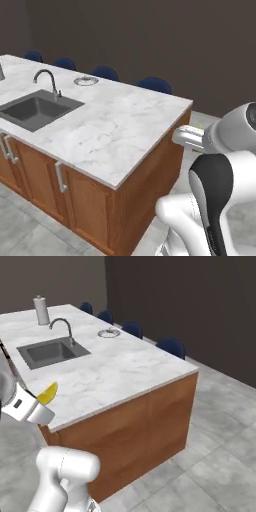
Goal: Take the lemon wedge from the fridge and place it on the plate with fish on the dining counter.
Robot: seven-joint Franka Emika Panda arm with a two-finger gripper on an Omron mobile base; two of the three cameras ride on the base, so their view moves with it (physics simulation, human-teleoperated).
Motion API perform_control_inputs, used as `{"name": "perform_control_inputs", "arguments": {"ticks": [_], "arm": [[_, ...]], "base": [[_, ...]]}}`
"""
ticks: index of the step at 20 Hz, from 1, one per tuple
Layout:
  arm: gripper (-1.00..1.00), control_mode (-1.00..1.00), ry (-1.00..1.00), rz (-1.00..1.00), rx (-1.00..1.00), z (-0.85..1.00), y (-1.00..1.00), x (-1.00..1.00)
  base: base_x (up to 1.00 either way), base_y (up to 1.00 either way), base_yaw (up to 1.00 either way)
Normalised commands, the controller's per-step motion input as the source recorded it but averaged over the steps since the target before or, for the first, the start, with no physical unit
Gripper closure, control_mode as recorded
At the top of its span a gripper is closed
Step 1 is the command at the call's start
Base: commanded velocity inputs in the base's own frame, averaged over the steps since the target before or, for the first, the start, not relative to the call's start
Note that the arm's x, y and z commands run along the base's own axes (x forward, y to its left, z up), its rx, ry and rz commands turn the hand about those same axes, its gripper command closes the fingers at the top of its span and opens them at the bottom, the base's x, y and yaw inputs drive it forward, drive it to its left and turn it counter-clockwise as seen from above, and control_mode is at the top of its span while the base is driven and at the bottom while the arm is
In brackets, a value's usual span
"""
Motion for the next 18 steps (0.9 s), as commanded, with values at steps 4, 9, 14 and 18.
{"name": "perform_control_inputs", "arguments": {"ticks": [4, 9, 14, 18], "arm": [[1.00, 1.00, 0.00, 0.00, 0.00, 0.00, 0.00, 0.00], [1.00, 1.00, 0.00, 0.00, 0.00, 0.00, 0.00, 0.00], [1.00, 1.00, 0.00, 0.00, 0.00, 0.00, 0.00, 0.00], [1.00, 1.00, 0.00, 0.00, 0.00, 0.00, 0.00, 0.00]], "base": [[-0.03, -1.00, -0.01], [0.25, -1.00, -0.01], [0.73, -1.00, 0.00], [1.00, -1.00, 0.01]]}}
